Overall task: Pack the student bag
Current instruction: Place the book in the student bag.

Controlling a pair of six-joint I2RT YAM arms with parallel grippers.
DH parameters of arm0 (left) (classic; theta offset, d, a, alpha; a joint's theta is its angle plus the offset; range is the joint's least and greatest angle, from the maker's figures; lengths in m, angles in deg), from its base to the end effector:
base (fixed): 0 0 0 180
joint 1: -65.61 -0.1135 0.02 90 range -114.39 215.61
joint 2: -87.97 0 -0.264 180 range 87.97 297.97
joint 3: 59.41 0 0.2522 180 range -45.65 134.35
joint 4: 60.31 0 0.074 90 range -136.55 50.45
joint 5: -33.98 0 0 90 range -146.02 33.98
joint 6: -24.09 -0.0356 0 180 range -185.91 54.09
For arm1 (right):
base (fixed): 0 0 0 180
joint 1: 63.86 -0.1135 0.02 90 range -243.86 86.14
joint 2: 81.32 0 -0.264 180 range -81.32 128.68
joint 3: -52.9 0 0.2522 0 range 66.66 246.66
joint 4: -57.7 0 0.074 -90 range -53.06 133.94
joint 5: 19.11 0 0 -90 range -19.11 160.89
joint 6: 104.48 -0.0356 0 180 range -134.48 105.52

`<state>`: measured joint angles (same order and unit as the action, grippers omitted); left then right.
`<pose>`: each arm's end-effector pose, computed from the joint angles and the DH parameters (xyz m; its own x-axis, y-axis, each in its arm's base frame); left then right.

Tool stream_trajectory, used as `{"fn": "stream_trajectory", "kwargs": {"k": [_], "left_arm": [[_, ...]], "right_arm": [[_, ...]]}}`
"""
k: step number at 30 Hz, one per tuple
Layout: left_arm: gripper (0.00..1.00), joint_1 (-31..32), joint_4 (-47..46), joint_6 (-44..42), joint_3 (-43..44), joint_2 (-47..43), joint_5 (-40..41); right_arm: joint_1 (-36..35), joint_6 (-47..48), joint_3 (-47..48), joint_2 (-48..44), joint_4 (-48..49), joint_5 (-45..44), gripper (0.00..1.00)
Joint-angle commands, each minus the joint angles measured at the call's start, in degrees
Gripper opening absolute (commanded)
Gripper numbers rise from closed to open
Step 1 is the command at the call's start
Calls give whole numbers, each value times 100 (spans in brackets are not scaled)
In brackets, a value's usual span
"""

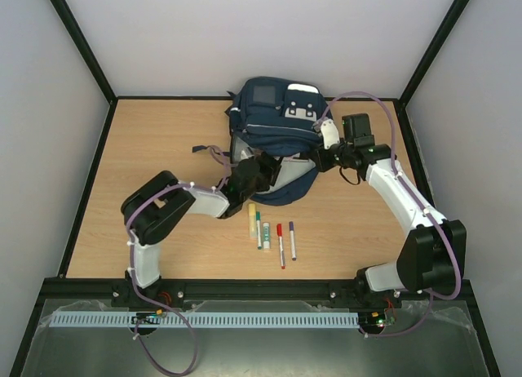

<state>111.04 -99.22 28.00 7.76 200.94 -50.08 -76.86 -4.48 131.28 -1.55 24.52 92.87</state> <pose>0.2886 -0.2877 0.1626 -0.6292 -0.7752 0.0553 -0.1274 0.0327 -0.9913 0.3023 0.0835 0.3065 -0.4561 -0.2706 -0.8478 -0.5972 0.7994 0.0662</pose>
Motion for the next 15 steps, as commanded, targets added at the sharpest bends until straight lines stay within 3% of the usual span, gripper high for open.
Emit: {"fn": "stream_trajectory", "kwargs": {"k": [1, 4, 8, 15], "left_arm": [[56, 319, 499, -449, -294, -788, -145], [57, 653, 1136, -533, -534, -1128, 93], [57, 893, 1313, -779, -986, -1558, 197], [61, 608, 2305, -2141, -1703, -2896, 104]], "right_arm": [[214, -212, -104, -188, 157, 53, 1], [397, -212, -139, -181, 174, -7, 1], [538, -173, -185, -138, 257, -273, 1], [778, -173, -282, -35, 245, -658, 1]]}}
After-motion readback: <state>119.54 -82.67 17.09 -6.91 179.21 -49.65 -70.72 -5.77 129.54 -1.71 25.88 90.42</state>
